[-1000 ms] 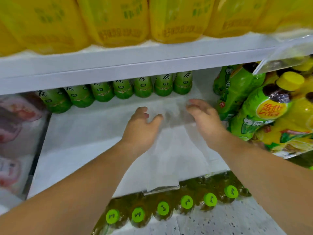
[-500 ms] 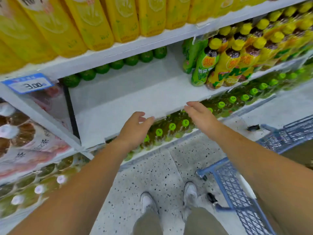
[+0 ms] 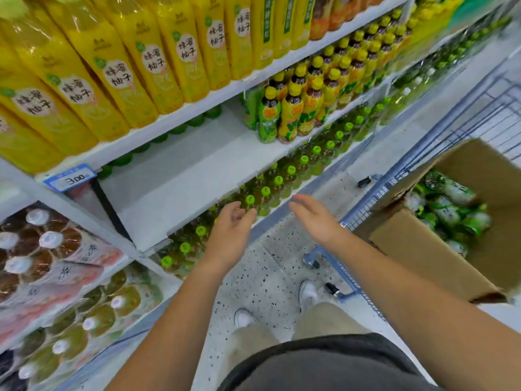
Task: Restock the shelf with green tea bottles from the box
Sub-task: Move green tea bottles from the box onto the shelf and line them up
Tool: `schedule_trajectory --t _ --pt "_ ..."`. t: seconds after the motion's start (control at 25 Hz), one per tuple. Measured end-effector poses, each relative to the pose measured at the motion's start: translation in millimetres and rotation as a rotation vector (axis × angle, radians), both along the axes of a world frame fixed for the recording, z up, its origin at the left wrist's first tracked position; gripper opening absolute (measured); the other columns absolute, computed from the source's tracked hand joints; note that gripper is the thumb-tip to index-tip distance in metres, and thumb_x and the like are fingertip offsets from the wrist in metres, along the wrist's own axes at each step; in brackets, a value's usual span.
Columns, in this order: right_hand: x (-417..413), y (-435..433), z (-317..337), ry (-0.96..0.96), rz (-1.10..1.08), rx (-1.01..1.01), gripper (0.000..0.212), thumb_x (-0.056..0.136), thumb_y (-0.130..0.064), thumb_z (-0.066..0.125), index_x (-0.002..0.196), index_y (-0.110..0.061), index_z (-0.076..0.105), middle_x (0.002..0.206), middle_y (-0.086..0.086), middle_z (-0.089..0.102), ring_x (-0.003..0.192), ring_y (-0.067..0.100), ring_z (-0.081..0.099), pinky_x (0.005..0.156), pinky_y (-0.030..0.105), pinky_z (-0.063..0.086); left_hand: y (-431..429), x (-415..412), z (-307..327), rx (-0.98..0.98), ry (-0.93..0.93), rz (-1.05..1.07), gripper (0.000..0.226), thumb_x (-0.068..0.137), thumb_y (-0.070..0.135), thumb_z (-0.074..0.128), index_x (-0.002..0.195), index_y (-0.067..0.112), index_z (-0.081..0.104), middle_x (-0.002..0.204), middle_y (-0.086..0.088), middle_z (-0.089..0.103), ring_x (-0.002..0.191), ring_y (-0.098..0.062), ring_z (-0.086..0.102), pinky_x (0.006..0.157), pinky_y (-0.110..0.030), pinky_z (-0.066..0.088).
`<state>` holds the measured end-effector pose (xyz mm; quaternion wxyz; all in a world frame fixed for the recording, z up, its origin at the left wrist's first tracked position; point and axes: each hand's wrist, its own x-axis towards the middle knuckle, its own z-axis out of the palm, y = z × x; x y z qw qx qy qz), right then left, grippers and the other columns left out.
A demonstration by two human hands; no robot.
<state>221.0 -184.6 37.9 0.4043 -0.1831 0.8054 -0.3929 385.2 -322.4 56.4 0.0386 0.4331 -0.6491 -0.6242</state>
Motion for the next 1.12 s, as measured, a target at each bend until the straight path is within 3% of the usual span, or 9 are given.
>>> schedule_trajectory --t 0.16,0.36,0.52,0.72,0.88,1.12 --pt "7 42 20 -0.016 -0.048 -0.033 0.054 0.105 -0.047 0.046 0.155 -0.027 0.038 0.153 -0.002 0.042 0.139 0.018 0.042 0.101 0.033 0.036 34 4 18 -0.033 0.045 -0.018 0.058 0.099 0.053 0.054 0.150 0.030 0.041 0.130 0.017 0.053 0.118 -0.008 0.052 0.088 -0.029 0.040" --pt "-2 105 32 -0.023 -0.086 -0.031 0.054 0.104 -0.052 0.044 0.153 -0.032 0.037 0.140 -0.012 0.042 0.122 0.009 0.043 0.090 0.025 0.038 76 -21 36 -0.123 0.112 -0.073 0.058 0.099 0.054 0.054 0.150 0.031 0.042 0.136 0.017 0.054 0.119 -0.003 0.052 0.082 -0.018 0.039" --pt "-31 168 37 0.036 -0.145 -0.021 0.054 0.105 -0.050 0.044 0.154 -0.028 0.038 0.147 -0.006 0.045 0.114 0.007 0.048 0.095 0.029 0.035 129 -65 44 -0.142 0.135 -0.152 0.053 0.100 0.052 0.054 0.147 0.032 0.043 0.134 0.019 0.054 0.111 0.007 0.052 0.080 -0.014 0.038" --pt "-75 254 35 0.083 -0.221 0.001 0.060 0.103 -0.057 0.041 0.155 -0.029 0.036 0.155 -0.004 0.043 0.121 0.007 0.041 0.098 0.028 0.032 207 -126 42 -0.077 0.125 -0.233 0.037 0.100 0.049 0.055 0.135 0.042 0.044 0.121 0.029 0.051 0.111 0.009 0.052 0.079 -0.014 0.038" --pt "-114 308 31 0.027 -0.286 0.031 0.061 0.102 -0.060 0.038 0.155 -0.029 0.035 0.155 -0.001 0.043 0.123 0.015 0.046 0.094 0.031 0.035 257 -173 33 -0.100 0.076 -0.317 0.053 0.099 0.053 0.056 0.145 0.032 0.043 0.131 0.016 0.055 0.114 -0.001 0.055 0.082 -0.019 0.039" --pt "-150 354 10 -0.079 -0.561 0.021 0.055 0.105 -0.052 0.041 0.154 -0.028 0.038 0.154 0.001 0.047 0.124 0.015 0.049 0.097 0.031 0.035 283 -243 18 -0.136 -0.059 -0.509 0.068 0.089 0.065 0.052 0.147 0.031 0.041 0.135 0.015 0.054 0.111 -0.002 0.056 0.086 -0.030 0.043"
